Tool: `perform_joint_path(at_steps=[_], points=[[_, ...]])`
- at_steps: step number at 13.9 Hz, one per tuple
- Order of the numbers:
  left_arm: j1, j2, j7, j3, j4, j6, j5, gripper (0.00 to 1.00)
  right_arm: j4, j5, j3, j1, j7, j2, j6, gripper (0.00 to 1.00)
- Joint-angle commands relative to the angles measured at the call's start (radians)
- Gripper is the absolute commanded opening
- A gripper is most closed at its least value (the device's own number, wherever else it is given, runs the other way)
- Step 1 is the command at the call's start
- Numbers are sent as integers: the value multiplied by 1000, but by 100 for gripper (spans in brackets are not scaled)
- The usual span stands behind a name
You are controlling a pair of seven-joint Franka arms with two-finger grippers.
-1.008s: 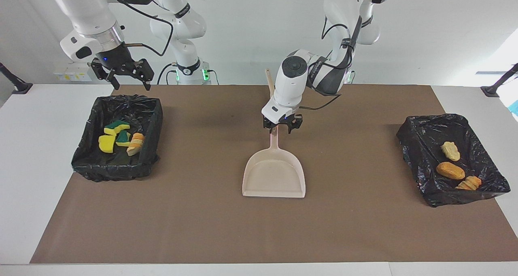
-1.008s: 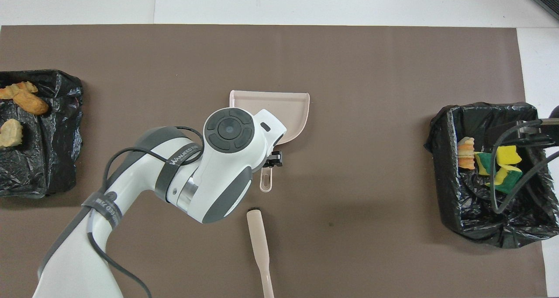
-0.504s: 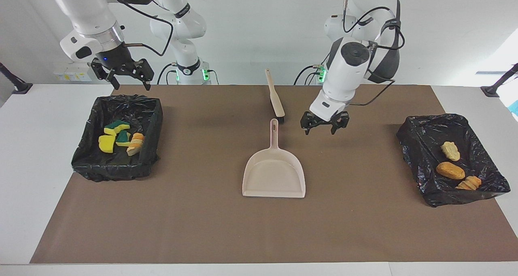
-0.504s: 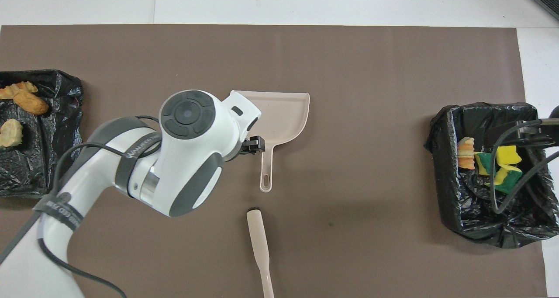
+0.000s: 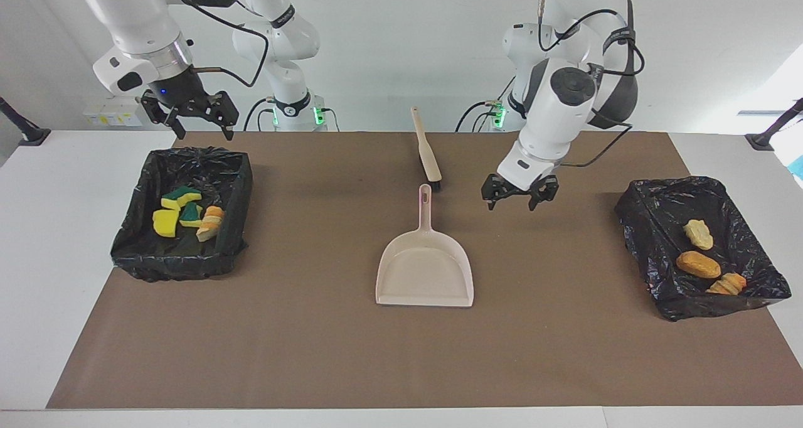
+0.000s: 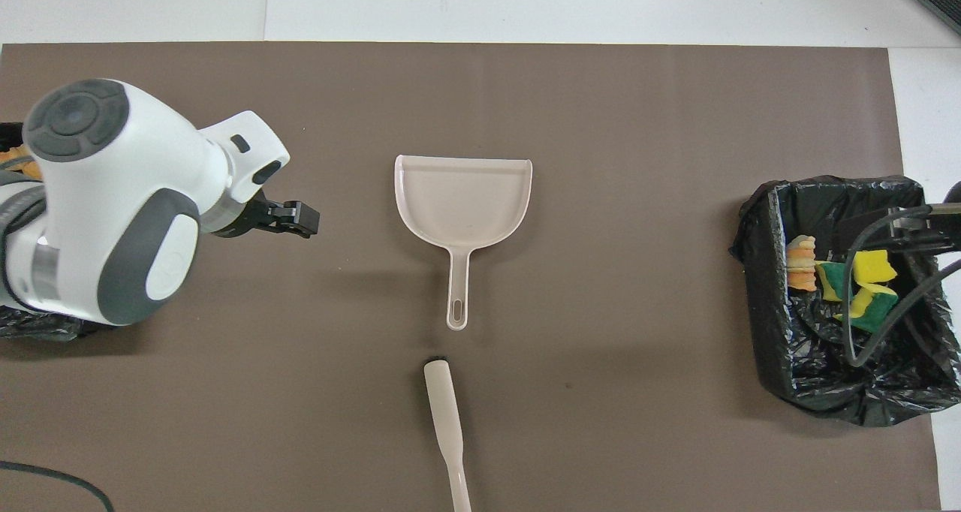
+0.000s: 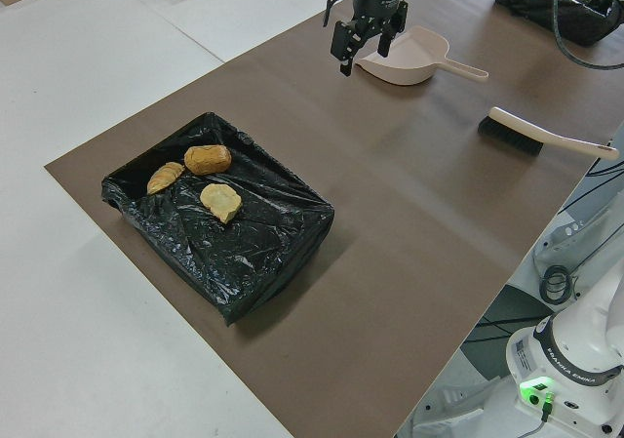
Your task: Sweep and dump trash in bin
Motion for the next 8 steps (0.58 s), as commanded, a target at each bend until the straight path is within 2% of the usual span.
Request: perform_joint_path(at_steps=[1,4,8], points=[[36,-80,49,-12,17,-88,15,100,-20,17,1,-2,13,-14,15,100],[41,-95,54,-11,153,-246,50,100,-20,17,1,-2,13,-14,15,100],[39,-124,119,38,233,-361,58,100,-20,17,0,-2,13,-14,15,100]])
